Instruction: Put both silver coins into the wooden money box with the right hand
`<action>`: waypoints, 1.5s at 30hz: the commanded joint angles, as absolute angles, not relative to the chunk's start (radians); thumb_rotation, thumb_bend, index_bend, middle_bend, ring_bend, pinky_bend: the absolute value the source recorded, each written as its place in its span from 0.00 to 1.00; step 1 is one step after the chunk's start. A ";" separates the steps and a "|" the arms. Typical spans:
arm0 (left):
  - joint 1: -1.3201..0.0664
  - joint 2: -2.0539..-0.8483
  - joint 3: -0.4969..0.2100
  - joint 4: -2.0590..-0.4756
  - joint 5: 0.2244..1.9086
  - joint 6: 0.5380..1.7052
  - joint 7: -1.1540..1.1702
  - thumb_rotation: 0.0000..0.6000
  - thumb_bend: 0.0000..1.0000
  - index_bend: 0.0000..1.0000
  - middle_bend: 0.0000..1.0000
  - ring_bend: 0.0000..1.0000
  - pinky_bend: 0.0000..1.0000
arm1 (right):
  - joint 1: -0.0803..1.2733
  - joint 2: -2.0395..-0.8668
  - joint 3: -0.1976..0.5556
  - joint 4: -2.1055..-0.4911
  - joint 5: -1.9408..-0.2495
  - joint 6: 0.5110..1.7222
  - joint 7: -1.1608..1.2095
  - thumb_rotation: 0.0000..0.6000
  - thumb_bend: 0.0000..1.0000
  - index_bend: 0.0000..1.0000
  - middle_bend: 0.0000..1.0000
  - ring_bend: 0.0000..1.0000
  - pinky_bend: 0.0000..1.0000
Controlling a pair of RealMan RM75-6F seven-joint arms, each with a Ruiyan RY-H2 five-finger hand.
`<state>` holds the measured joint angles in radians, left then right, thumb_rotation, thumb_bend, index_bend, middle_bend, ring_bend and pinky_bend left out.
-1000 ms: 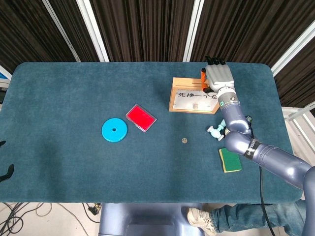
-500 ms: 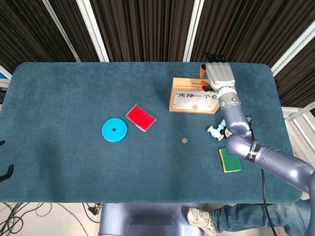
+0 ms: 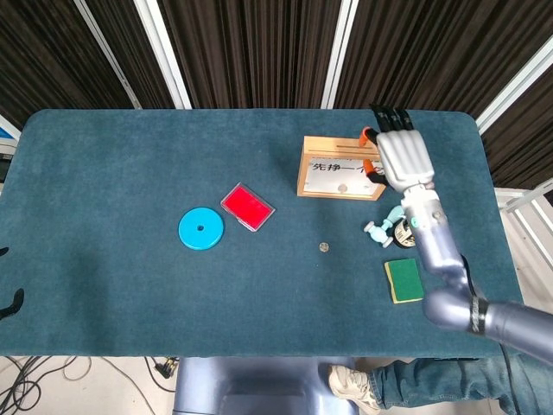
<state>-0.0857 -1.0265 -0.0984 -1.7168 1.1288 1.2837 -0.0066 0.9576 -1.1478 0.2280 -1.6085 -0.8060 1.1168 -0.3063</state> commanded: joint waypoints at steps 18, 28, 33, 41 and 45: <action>-0.086 -1.019 -0.092 -1.724 1.134 1.276 -0.013 1.00 0.40 0.12 0.00 0.00 0.00 | 0.514 -1.449 -0.032 -1.534 -1.261 1.420 -0.144 1.00 0.51 0.38 0.02 0.00 0.00; -0.085 -1.015 -0.093 -1.727 1.134 1.275 -0.024 1.00 0.40 0.12 0.00 0.00 0.00 | 0.514 -1.621 0.011 -1.279 -1.296 1.327 -0.078 1.00 0.51 0.38 0.02 0.00 0.00; -0.086 -1.010 -0.095 -1.734 1.122 1.270 -0.024 1.00 0.40 0.12 0.00 0.00 0.00 | 0.528 -1.671 0.026 -1.179 -1.312 1.257 -0.033 1.00 0.51 0.38 0.02 0.00 0.00; -0.087 -1.011 -0.095 -1.735 1.116 1.270 -0.016 1.00 0.40 0.12 0.00 0.00 0.00 | 0.549 -1.728 0.067 -1.075 -1.338 1.223 0.012 1.00 0.51 0.40 0.02 0.00 0.00; -0.088 -1.010 -0.096 -1.737 1.112 1.269 -0.014 1.00 0.40 0.12 0.00 0.00 0.00 | 0.563 -1.746 0.078 -1.044 -1.348 1.191 0.029 1.00 0.51 0.42 0.02 0.00 0.00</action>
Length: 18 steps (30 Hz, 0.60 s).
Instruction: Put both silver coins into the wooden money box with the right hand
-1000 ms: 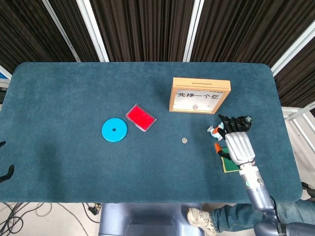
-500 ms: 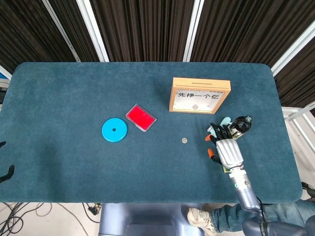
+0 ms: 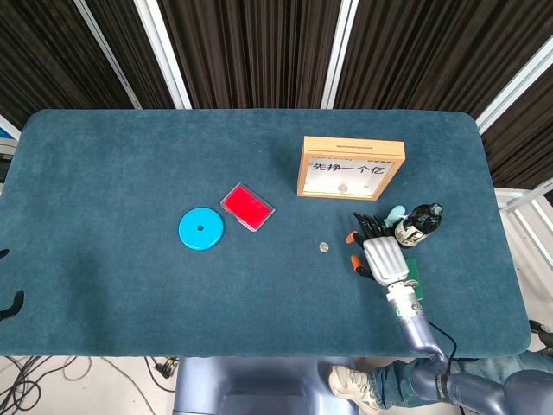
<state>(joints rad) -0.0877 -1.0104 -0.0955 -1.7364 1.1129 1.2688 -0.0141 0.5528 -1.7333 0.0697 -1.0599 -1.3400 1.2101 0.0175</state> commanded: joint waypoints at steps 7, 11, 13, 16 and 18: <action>-0.090 -1.007 -0.096 -1.741 1.102 1.263 -0.010 1.00 0.40 0.12 0.00 0.00 0.00 | 0.595 -1.801 0.099 -0.976 -1.350 1.113 0.063 1.00 0.51 0.42 0.02 0.00 0.00; -0.089 -1.008 -0.097 -1.741 1.104 1.265 -0.012 1.00 0.40 0.11 0.00 0.00 0.00 | 0.614 -1.835 0.113 -0.927 -1.362 1.097 0.078 1.00 0.51 0.42 0.02 0.00 0.00; -0.089 -1.008 -0.097 -1.741 1.105 1.266 -0.013 1.00 0.40 0.11 0.00 0.00 0.00 | 0.620 -1.847 0.119 -0.911 -1.365 1.091 0.087 1.00 0.51 0.42 0.02 0.00 0.00; -0.089 -1.007 -0.097 -1.742 1.105 1.267 -0.015 1.00 0.40 0.11 0.00 0.00 0.00 | 0.627 -1.858 0.124 -0.890 -1.372 1.086 0.096 1.00 0.51 0.42 0.02 0.00 0.00; -0.089 -1.007 -0.097 -1.742 1.105 1.267 -0.016 1.00 0.40 0.11 0.00 0.00 0.00 | 0.628 -1.863 0.125 -0.884 -1.378 1.086 0.101 1.00 0.51 0.42 0.02 0.00 0.00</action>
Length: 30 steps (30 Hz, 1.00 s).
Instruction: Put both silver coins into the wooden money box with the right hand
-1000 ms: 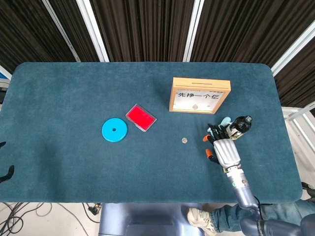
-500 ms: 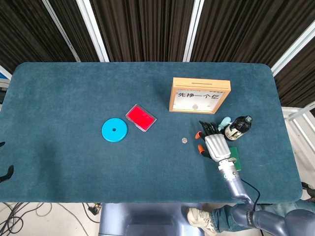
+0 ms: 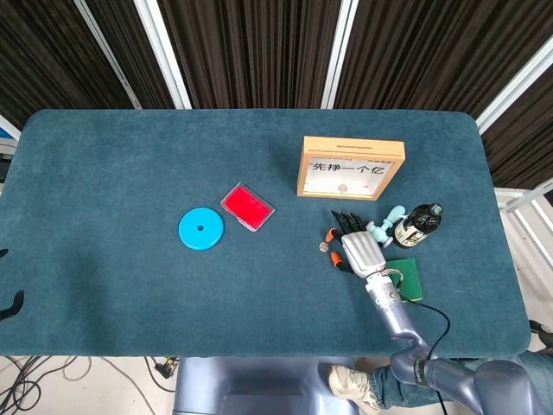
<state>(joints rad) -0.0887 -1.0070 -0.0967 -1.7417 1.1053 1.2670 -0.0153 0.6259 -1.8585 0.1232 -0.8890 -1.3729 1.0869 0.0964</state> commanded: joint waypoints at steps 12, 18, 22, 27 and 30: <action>-0.090 -1.004 -0.097 -1.745 1.098 1.263 -0.013 1.00 0.40 0.10 0.00 0.00 0.00 | 0.624 -1.879 0.125 -0.869 -1.391 1.075 0.109 1.00 0.51 0.45 0.02 0.00 0.00; -0.091 -1.004 -0.097 -1.745 1.097 1.263 -0.013 1.00 0.40 0.10 0.00 0.00 0.00 | 0.626 -1.880 0.132 -0.861 -1.393 1.069 0.112 1.00 0.51 0.45 0.02 0.00 0.00; -0.092 -1.004 -0.097 -1.746 1.096 1.261 -0.011 1.00 0.40 0.10 0.00 0.00 0.00 | 0.627 -1.879 0.134 -0.862 -1.397 1.070 0.112 1.00 0.51 0.45 0.02 0.00 0.00; -0.092 -1.003 -0.097 -1.747 1.094 1.260 -0.010 1.00 0.40 0.10 0.00 0.00 0.00 | 0.629 -1.879 0.137 -0.865 -1.401 1.066 0.115 1.00 0.51 0.45 0.02 0.00 0.00; -0.092 -1.003 -0.096 -1.747 1.094 1.261 -0.010 1.00 0.40 0.10 0.00 0.00 0.00 | 0.631 -1.879 0.136 -0.865 -1.403 1.063 0.115 1.00 0.51 0.45 0.02 0.00 0.00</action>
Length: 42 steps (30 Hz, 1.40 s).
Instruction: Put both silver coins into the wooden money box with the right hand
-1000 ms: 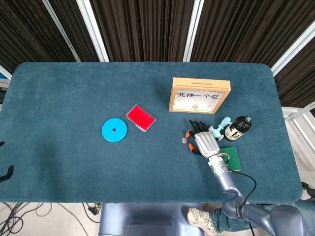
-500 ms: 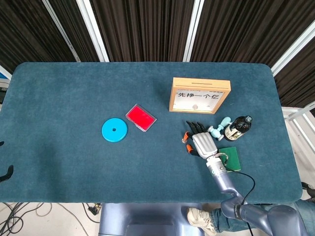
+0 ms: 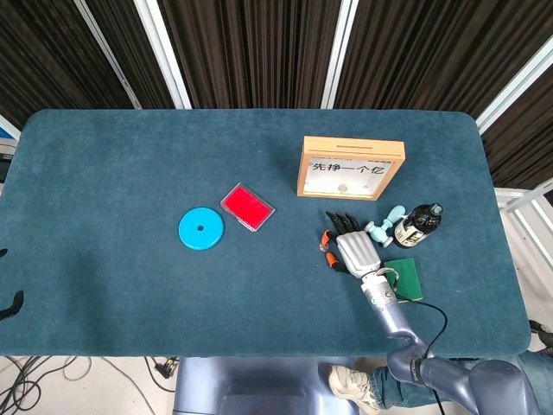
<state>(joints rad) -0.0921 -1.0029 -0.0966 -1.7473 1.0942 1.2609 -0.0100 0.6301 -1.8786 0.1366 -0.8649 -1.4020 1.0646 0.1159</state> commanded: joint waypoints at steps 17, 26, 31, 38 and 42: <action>-0.093 -1.001 -0.096 -1.749 1.092 1.258 -0.009 1.00 0.40 0.10 0.00 0.00 0.00 | 0.639 -1.889 0.143 -0.846 -1.397 1.033 0.116 1.00 0.51 0.45 0.02 0.00 0.00; -0.094 -1.001 -0.095 -1.750 1.091 1.257 -0.009 1.00 0.40 0.10 0.00 0.00 0.00 | 0.647 -1.897 0.146 -0.833 -1.397 1.020 0.119 1.00 0.51 0.45 0.02 0.00 0.00; -0.095 -1.000 -0.095 -1.750 1.090 1.256 -0.009 1.00 0.40 0.10 0.00 0.00 0.00 | 0.652 -1.905 0.148 -0.817 -1.393 1.006 0.124 1.00 0.51 0.45 0.02 0.00 0.00; -0.095 -0.999 -0.093 -1.751 1.089 1.253 -0.009 1.00 0.40 0.10 0.00 0.00 0.00 | 0.654 -1.911 0.158 -0.814 -1.391 1.013 0.134 1.00 0.51 0.53 0.02 0.00 0.00; -0.095 -0.997 -0.093 -1.754 1.088 1.251 -0.009 1.00 0.40 0.10 0.00 0.00 0.00 | 0.655 -1.915 0.165 -0.813 -1.382 1.007 0.140 1.00 0.51 0.57 0.02 0.00 0.00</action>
